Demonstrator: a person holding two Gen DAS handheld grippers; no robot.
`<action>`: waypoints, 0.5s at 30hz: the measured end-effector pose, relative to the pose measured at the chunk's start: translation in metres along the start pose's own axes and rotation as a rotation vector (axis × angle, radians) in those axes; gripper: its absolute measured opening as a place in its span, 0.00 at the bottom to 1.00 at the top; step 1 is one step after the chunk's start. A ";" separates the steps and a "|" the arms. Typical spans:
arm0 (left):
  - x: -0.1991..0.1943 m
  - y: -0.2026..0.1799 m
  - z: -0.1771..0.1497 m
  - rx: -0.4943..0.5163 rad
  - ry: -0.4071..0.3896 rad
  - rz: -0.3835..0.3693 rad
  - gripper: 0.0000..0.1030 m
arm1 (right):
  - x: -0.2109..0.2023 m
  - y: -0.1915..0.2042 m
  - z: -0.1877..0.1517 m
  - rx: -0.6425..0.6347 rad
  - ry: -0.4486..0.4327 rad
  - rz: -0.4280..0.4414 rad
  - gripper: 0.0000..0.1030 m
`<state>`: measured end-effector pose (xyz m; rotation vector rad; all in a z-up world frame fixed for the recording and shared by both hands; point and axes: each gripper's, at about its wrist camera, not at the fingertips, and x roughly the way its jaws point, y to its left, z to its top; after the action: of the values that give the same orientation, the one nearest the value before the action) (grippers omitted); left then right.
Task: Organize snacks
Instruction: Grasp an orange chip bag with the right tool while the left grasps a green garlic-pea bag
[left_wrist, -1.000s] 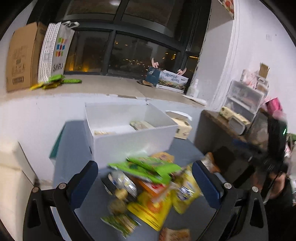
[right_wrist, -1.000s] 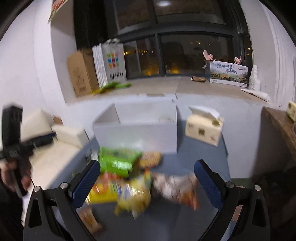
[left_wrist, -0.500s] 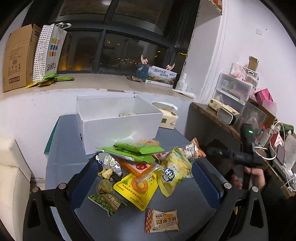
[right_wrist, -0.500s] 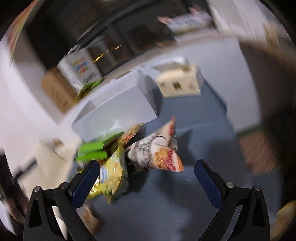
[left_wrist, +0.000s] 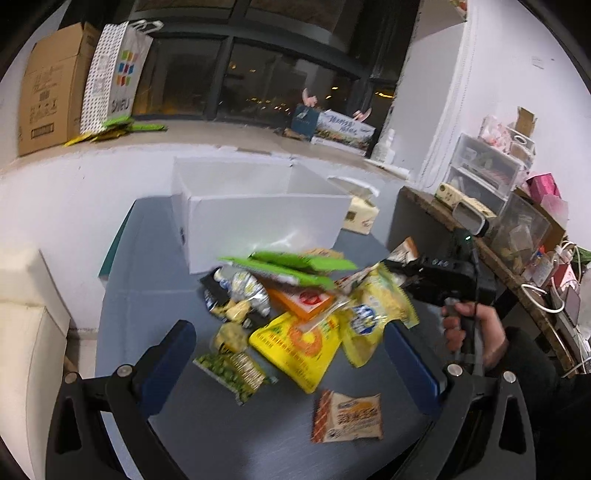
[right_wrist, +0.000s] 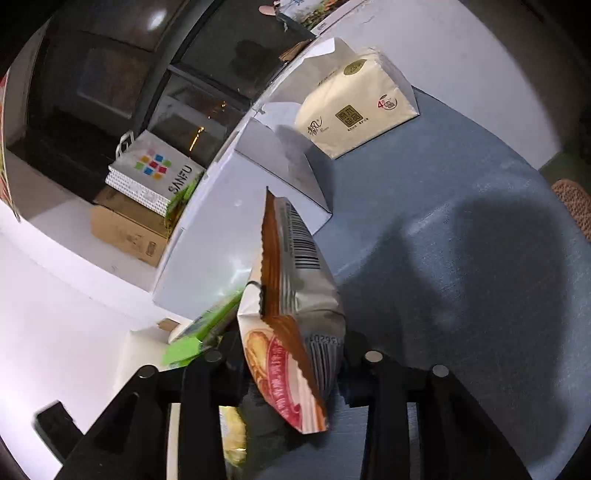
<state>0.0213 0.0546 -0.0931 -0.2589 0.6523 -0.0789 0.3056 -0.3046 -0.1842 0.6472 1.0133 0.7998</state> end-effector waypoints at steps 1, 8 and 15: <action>0.002 0.003 -0.003 -0.001 0.010 0.006 1.00 | -0.005 0.003 0.000 -0.021 -0.008 -0.008 0.34; 0.029 0.012 -0.021 0.093 0.125 -0.015 1.00 | -0.052 0.028 0.002 -0.151 -0.138 -0.080 0.33; 0.080 0.022 -0.025 0.205 0.266 0.010 1.00 | -0.108 0.075 0.000 -0.297 -0.256 -0.109 0.33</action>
<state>0.0692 0.0584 -0.1651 -0.0462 0.9032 -0.1713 0.2529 -0.3523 -0.0737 0.4220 0.6738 0.7321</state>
